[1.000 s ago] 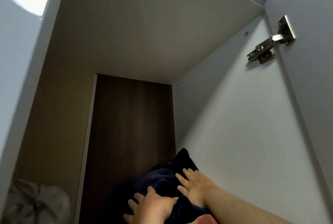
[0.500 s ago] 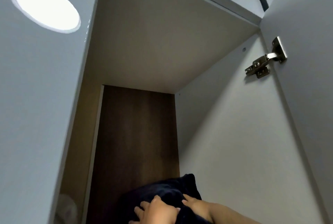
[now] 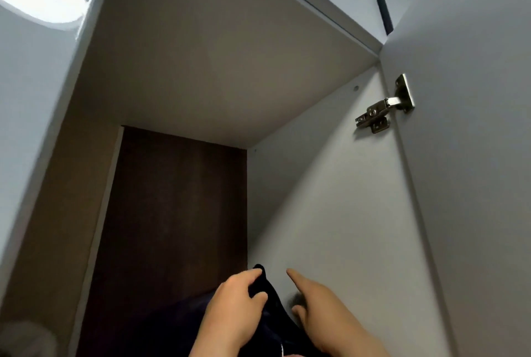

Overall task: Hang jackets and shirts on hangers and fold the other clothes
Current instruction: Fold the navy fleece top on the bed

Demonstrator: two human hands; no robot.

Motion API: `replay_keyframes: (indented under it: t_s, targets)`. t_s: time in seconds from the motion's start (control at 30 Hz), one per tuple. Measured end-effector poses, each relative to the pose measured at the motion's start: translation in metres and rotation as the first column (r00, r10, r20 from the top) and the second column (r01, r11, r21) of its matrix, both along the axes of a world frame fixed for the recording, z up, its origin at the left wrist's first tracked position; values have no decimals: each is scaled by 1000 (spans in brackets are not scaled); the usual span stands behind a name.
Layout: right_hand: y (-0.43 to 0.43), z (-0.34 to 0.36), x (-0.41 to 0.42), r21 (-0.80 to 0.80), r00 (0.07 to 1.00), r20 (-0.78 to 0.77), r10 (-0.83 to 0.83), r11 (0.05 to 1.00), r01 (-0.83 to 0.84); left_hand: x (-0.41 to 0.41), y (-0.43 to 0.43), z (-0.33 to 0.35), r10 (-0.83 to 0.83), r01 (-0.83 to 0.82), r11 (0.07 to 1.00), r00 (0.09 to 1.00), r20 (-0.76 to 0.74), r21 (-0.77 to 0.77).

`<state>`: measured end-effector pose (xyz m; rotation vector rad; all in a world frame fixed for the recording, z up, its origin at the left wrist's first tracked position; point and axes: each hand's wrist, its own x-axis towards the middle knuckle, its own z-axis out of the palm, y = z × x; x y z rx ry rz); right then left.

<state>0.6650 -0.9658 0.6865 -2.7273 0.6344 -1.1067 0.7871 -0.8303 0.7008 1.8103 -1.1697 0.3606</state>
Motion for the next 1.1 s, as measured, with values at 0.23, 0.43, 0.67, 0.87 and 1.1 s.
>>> replay_keyframes:
  t_s: [0.23, 0.43, 0.67, 0.87, 1.1]
  targets:
    - [16, -8, -39, -51, 992, 49, -115, 992, 118, -50, -8, 13, -153, 116, 953, 982, 114, 281]
    - [53, -37, -86, -3, 945, 140, -297, 954, 300, -113, 4, 20, -158, 79, 952, 955, 252, 295]
    - [164, -79, -179, -3, 850, 151, -505, 860, 511, -190, 40, -8, -446, 395, 885, 870, 209, 245]
    - [231, -122, -247, -99, 827, -41, -561, 826, 556, -202, 82, -66, -557, 529, 829, 808, 189, 181]
    - [272, -176, -290, -198, 772, -70, -631, 768, 610, -203, 118, -136, -595, 481, 796, 735, 326, 368]
